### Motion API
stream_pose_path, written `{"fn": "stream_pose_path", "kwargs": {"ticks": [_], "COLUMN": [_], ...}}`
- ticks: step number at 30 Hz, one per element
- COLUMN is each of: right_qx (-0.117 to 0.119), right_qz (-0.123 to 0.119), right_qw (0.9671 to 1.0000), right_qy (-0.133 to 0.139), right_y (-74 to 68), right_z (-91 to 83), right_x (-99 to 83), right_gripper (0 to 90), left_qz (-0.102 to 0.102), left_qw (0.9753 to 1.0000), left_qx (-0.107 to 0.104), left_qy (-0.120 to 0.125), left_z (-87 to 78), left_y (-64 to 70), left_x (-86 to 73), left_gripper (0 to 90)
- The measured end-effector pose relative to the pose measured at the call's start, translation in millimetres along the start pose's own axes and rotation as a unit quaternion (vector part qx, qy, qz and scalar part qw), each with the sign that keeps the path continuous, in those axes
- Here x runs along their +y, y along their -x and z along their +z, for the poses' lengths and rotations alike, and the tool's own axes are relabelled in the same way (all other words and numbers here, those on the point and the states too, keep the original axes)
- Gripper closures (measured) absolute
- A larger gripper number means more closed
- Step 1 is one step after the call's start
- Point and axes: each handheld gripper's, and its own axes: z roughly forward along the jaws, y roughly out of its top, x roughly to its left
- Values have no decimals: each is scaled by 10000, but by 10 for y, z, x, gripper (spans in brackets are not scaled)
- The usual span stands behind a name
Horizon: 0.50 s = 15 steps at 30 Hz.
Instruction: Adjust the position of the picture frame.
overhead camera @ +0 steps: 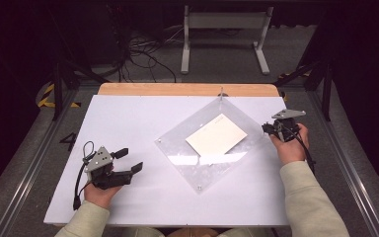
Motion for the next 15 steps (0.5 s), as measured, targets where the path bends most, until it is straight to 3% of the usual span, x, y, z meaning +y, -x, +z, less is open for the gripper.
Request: {"fn": "stream_pose_path", "kwargs": {"ticks": [3,6,10,15], "right_qx": [4,14,-212,-448], "right_qz": [51,101,245,135], "right_qw": [9998,9999,9993,9967], "right_qy": [-191,-122,199,666], "right_y": [10,14,-83,-258], "right_z": [91,88,-96,-315], "right_x": [-48,-73,-99,-193], "right_gripper": [834,812,719,702], "left_qz": [-9,-296,-308,-208], "left_qw": [9997,9976,9963,9948], "left_qx": [118,133,125,191], "left_qy": [-223,-613,-787,-982], "left_z": [80,210,431,664], "left_y": [-16,-40,-61,-107], "left_x": [41,117,240,376], "left_gripper": [306,412,429,475]}}
